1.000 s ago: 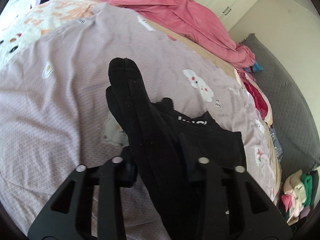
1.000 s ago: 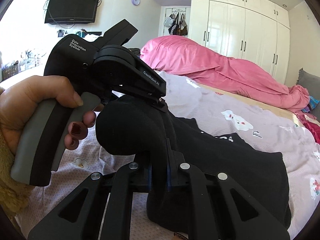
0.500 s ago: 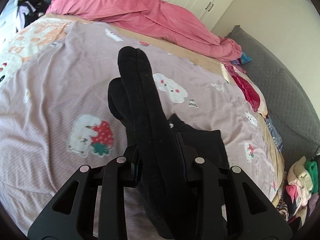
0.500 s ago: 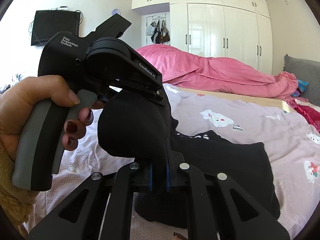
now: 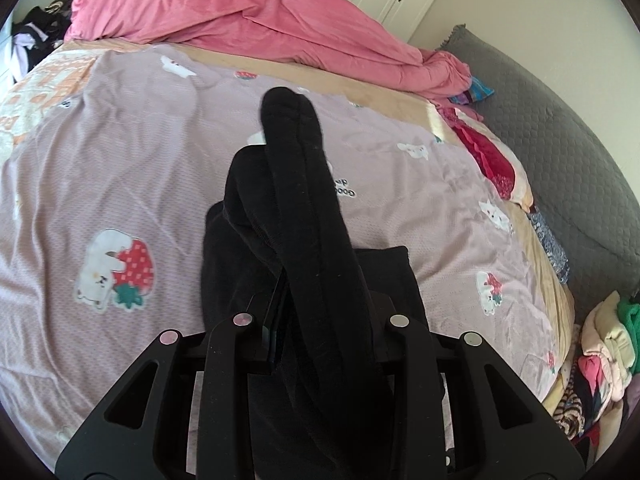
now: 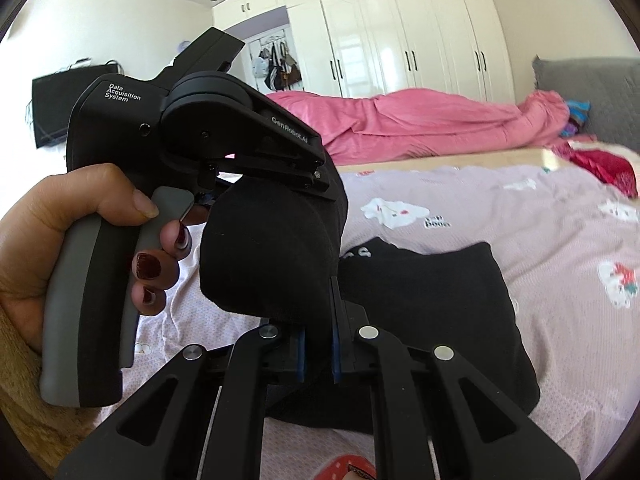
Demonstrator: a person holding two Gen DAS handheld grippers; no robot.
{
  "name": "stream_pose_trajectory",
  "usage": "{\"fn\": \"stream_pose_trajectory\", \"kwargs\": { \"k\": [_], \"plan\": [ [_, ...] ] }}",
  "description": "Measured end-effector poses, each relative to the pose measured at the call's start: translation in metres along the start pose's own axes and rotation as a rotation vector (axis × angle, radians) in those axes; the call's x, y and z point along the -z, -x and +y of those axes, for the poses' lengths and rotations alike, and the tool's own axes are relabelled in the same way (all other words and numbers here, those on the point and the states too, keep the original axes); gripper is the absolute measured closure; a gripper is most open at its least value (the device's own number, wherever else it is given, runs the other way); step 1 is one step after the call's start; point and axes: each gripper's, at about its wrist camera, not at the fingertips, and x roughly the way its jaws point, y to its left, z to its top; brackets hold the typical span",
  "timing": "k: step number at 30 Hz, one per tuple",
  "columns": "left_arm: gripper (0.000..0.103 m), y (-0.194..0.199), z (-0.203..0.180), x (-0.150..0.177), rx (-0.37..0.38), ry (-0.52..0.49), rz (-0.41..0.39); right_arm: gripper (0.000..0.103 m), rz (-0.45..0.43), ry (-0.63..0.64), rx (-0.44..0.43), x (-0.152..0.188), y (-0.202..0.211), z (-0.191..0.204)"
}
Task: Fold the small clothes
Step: 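Lift the shirt edge with the right gripper and fold it over the shirt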
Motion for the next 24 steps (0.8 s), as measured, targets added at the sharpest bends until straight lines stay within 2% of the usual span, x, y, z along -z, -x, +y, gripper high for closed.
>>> {"fn": "stream_pose_trajectory", "kwargs": {
  "k": [12, 24],
  "plan": [
    [0.082, -0.038, -0.04, 0.01, 0.003, -0.05, 0.067, 0.095, 0.04, -0.162, 0.027, 0.015, 0.011, -0.041],
    [0.079, -0.076, -0.055, 0.023, 0.028, -0.051, 0.144, 0.095, 0.109, -0.269, 0.073, 0.031, 0.011, -0.066]
  ]
}}
